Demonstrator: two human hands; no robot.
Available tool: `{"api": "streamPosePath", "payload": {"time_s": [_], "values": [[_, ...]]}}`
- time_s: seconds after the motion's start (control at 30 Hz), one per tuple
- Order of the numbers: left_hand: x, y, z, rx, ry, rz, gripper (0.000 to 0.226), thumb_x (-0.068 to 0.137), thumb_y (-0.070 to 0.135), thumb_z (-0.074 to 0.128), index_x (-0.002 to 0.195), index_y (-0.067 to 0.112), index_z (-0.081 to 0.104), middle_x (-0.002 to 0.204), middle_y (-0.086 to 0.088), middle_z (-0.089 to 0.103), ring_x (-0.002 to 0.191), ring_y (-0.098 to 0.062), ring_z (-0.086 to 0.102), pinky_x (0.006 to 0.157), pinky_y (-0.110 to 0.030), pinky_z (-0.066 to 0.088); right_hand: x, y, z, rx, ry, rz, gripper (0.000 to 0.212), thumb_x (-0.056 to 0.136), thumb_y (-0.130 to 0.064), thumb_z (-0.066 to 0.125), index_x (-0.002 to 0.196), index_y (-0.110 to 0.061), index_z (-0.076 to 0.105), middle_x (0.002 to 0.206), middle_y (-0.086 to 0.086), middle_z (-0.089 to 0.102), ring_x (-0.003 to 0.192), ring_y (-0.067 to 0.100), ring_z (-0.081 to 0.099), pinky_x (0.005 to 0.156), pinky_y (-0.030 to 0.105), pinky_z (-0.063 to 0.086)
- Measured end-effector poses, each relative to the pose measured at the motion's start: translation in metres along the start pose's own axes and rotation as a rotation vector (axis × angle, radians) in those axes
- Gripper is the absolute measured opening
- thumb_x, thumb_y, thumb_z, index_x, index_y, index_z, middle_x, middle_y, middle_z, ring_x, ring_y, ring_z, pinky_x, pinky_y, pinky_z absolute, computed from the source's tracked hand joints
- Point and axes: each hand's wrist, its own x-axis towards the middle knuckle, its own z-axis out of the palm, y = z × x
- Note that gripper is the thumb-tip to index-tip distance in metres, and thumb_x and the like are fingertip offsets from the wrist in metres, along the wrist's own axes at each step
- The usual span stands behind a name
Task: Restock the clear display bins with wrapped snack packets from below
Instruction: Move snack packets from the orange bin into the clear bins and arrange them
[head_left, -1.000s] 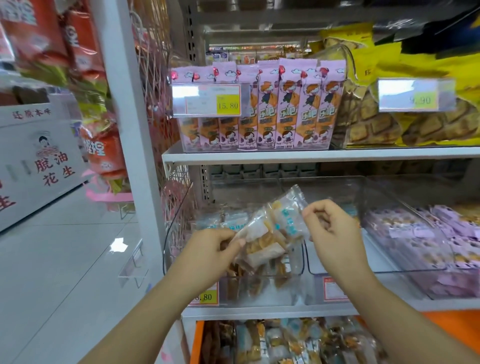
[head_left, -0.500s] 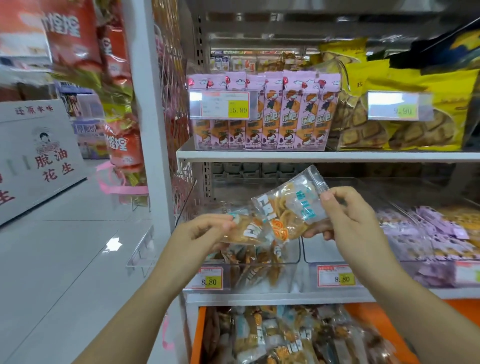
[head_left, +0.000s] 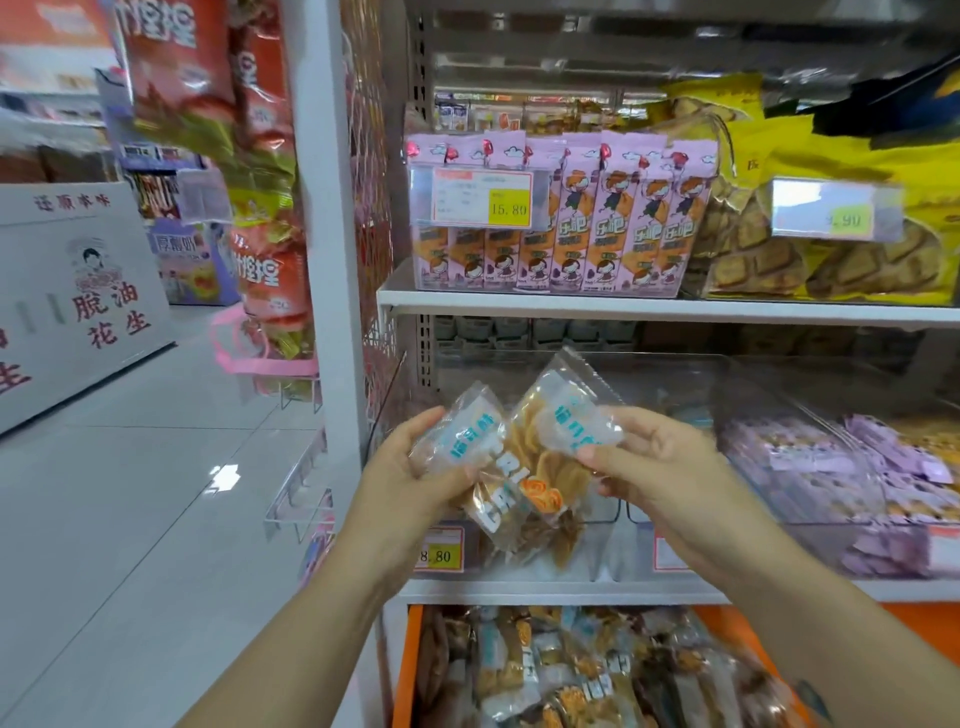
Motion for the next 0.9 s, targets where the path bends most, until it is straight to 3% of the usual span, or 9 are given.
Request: {"api": "streamPosePath", "payload": {"time_s": [0.17,0.3,0.4,0.47,0.53,0.67,0.73,0.83,0.9], "values": [[0.001,0.009,0.000,-0.299,-0.051,-0.123,0.038,0.086,-0.009,0.056,0.118,0.011,0.054,0.101,-0.012,0.071,0.077,-0.017,0.068,0.068,-0.037,0.060,0.003,-0.005,0.007,-0.032,-0.009,0.007,0.027,0.082,-0.003,0.068,0.099,-0.023,0.061,0.092,0.002,0.074,0.091,0.024,0.069,0.084,0.039,0.055],[-0.009,0.010,0.006,-0.100,-0.191,-0.133,0.014,0.097,0.010,0.046,0.104,0.012,0.058,0.080,-0.006,0.070,0.067,-0.016,0.064,0.061,-0.036,0.055,0.000,-0.011,0.011,-0.235,-0.108,-0.078,0.046,0.080,-0.002,0.069,0.107,-0.033,0.048,0.084,-0.002,0.073,0.087,0.024,0.068,0.084,0.042,0.054],[-0.017,0.011,0.011,-0.014,-0.266,-0.114,0.023,0.096,0.028,0.048,0.113,0.017,0.058,0.089,-0.005,0.070,0.076,-0.020,0.064,0.061,-0.033,0.049,-0.001,-0.012,0.013,-0.321,-0.102,-0.131,0.049,0.081,-0.002,0.069,0.108,-0.036,0.045,0.076,-0.012,0.065,0.074,0.014,0.065,0.076,0.037,0.055],[-0.019,0.009,0.011,0.074,-0.312,-0.054,0.045,0.080,0.035,0.062,0.121,0.018,0.052,0.093,0.000,0.072,0.083,-0.018,0.067,0.068,-0.032,0.051,-0.002,-0.010,0.014,-0.367,-0.084,-0.153,0.051,0.082,-0.004,0.069,0.113,-0.034,0.043,0.078,-0.013,0.062,0.070,0.005,0.062,0.072,0.033,0.055],[-0.020,0.005,0.011,0.180,-0.332,0.017,0.061,0.068,0.027,0.073,0.124,0.024,0.047,0.099,0.002,0.072,0.090,-0.015,0.069,0.073,-0.026,0.052,-0.006,-0.010,0.016,-0.384,-0.073,-0.169,0.056,0.081,-0.005,0.070,0.118,-0.036,0.041,0.088,-0.008,0.060,0.073,0.003,0.064,0.072,0.028,0.057],[-0.016,0.004,0.009,0.158,-0.342,0.041,0.062,0.077,0.002,0.073,0.126,0.030,0.046,0.110,-0.002,0.069,0.101,-0.020,0.066,0.082,-0.031,0.054,-0.010,-0.003,0.020,-0.153,0.030,-0.207,0.057,0.078,-0.005,0.072,0.111,-0.042,0.044,0.104,-0.007,0.061,0.082,0.007,0.066,0.073,0.025,0.056],[-0.016,0.006,0.009,0.113,-0.385,0.020,0.067,0.074,0.002,0.076,0.129,0.026,0.045,0.112,-0.004,0.069,0.105,-0.023,0.065,0.086,-0.034,0.054,-0.012,0.005,0.023,-0.115,0.101,-0.160,0.050,0.074,-0.024,0.075,0.114,-0.037,0.048,0.110,-0.012,0.060,0.092,0.003,0.064,0.077,0.022,0.053],[-0.016,0.005,0.010,0.026,-0.400,0.021,0.070,0.067,-0.001,0.073,0.128,0.019,0.045,0.108,-0.005,0.071,0.100,-0.020,0.067,0.080,-0.026,0.054,-0.018,0.013,0.023,-0.051,-0.104,0.018,0.067,0.062,-0.054,0.068,0.123,-0.032,0.051,0.112,-0.009,0.069,0.102,0.007,0.065,0.084,0.026,0.049],[-0.017,0.003,0.011,0.031,-0.399,0.036,0.075,0.069,-0.003,0.075,0.132,0.021,0.043,0.112,-0.005,0.069,0.104,-0.021,0.065,0.082,-0.026,0.054,-0.021,0.013,0.020,-0.068,-0.241,0.008,0.060,0.069,-0.036,0.074,0.124,-0.028,0.051,0.108,-0.009,0.071,0.100,0.008,0.067,0.084,0.025,0.052]]}}
